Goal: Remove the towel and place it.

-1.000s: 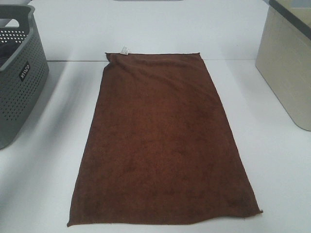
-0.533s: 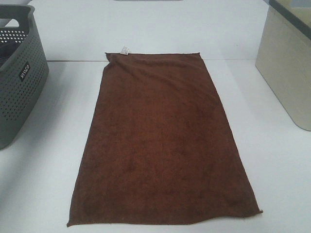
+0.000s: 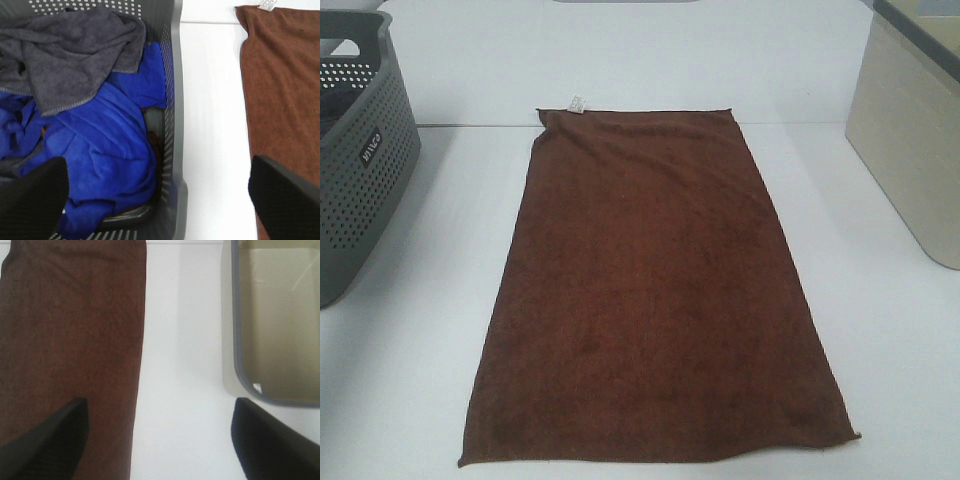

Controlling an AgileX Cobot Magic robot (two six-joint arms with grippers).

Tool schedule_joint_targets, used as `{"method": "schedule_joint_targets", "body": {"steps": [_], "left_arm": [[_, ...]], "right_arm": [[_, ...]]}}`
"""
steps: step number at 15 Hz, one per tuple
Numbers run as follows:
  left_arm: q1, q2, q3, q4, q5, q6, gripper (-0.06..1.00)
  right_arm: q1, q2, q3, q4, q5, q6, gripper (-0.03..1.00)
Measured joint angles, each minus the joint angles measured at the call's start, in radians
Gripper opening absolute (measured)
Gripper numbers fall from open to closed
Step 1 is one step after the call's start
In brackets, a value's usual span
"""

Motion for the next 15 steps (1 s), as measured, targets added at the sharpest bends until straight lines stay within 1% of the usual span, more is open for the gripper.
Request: {"method": "schedule_joint_targets", "body": {"steps": [2,4,5,6,8,9,10,11,13,15], "left_arm": [[0.0,-0.171,0.173,0.0,-0.039,-0.004,0.89],[0.0,-0.331,0.31,0.004,-0.057,-0.004,0.89],[0.0,-0.406,0.364,0.019,-0.058,-0.005,0.89],[0.0,-0.436,0.387,0.03,-0.058,-0.005,0.89],[0.0,-0.57,0.491,0.083,-0.061,-0.005,0.89],[0.0,-0.637,0.538,0.105,-0.066,-0.005,0.89],[0.0,-0.734,0.611,0.125,-0.09,-0.009,0.89],[0.0,-0.763,0.639,0.125,-0.103,-0.011,0.89],[0.0,-0.943,0.763,0.114,-0.135,-0.013,0.89],[0.0,-1.046,0.83,0.105,-0.134,-0.012,0.89]], "right_arm": [[0.0,-0.17,0.147,0.0,0.002,0.0,0.76],[0.0,-0.331,0.303,0.0,0.002,0.0,0.76],[0.0,-0.416,0.369,0.0,0.002,0.0,0.76],[0.0,-0.458,0.399,0.0,0.002,0.0,0.76],[0.0,-0.608,0.547,-0.002,-0.001,0.0,0.76],[0.0,-0.684,0.614,-0.011,-0.018,0.0,0.76],[0.0,-0.807,0.713,-0.025,-0.052,0.0,0.76],[0.0,-0.837,0.74,-0.026,-0.059,0.0,0.76],[0.0,-0.993,0.874,-0.05,-0.077,0.0,0.76],[0.0,-1.067,0.935,-0.069,-0.086,0.0,0.76]]}}
